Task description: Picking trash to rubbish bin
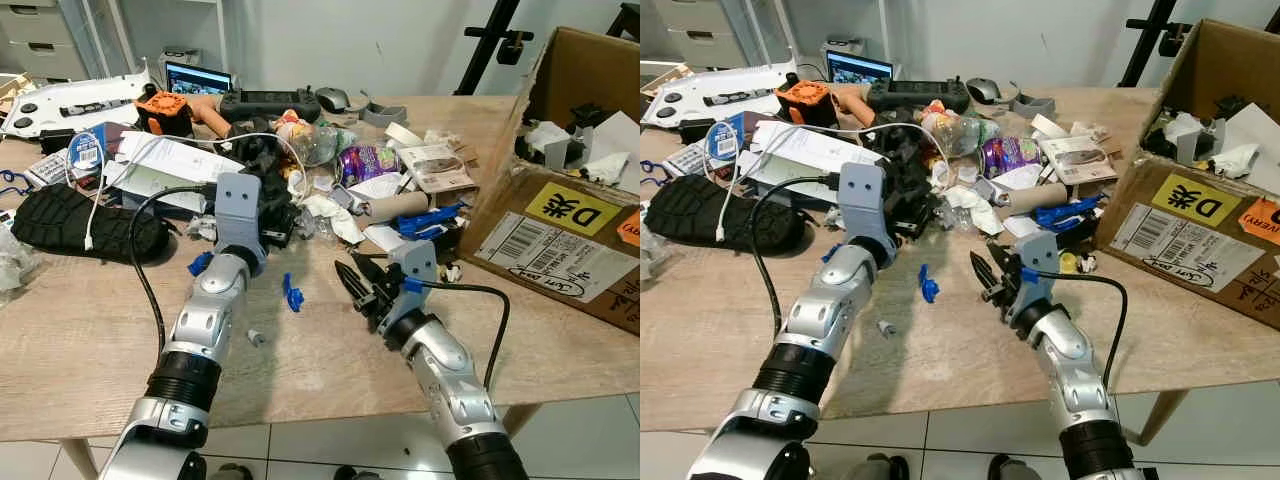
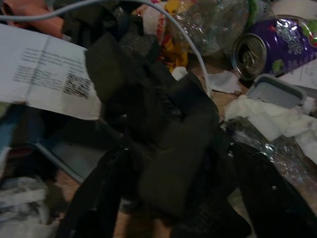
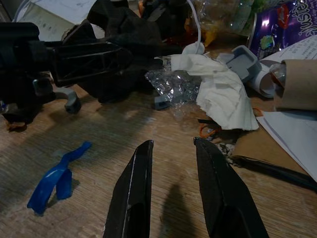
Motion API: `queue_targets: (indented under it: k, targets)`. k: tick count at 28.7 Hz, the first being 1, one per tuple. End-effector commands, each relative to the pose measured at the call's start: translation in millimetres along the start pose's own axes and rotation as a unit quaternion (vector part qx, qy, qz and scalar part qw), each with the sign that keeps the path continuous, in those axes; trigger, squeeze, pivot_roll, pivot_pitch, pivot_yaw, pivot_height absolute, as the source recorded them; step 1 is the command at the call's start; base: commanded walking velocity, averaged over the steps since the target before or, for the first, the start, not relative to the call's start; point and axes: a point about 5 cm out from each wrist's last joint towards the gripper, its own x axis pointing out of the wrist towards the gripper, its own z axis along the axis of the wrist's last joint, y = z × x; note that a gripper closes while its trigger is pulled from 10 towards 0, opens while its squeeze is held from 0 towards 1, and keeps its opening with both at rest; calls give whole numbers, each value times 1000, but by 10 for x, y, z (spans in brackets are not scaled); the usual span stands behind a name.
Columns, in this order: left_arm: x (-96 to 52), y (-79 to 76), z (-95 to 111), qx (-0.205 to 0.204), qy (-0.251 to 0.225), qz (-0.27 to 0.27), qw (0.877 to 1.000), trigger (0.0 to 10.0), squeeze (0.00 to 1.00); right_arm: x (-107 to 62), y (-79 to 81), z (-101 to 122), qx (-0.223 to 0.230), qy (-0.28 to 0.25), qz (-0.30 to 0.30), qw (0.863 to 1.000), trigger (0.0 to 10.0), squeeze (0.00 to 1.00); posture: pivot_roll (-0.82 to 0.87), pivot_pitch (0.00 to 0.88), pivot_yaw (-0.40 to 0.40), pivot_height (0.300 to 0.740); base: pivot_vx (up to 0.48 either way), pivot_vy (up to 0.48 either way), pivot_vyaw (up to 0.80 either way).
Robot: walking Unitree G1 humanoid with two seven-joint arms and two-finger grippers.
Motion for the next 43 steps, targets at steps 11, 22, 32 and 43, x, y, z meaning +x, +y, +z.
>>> queue_targets:
  k: [11, 22, 32, 43]
  targets:
    - [-36, 18, 20, -21, -21, -18, 999, 0, 0, 8, -12, -10, -5, 6, 1, 1000, 10000, 0, 51, 199, -7, 740, 0, 0, 0]
    - [-83, 214, 163, -52, -61, -34, 996, 0, 0, 65, -85, 52, -14, 2, 3, 1000, 10000, 0, 35, 171, -28, 740, 0, 0, 0]
    - [-226, 439, 314, -56, -97, -56, 992, 0, 0, 84, -130, 86, -20, -1, 4, 1000, 10000, 0, 33, 163, -34, 740, 0, 0, 0]
    - [-557, 576, 664, -126, -205, -174, 955, 0, 0, 187, -20, 242, -7, -34, 28, 999, 10000, 0, 39, 131, -39, 740, 0, 0, 0]
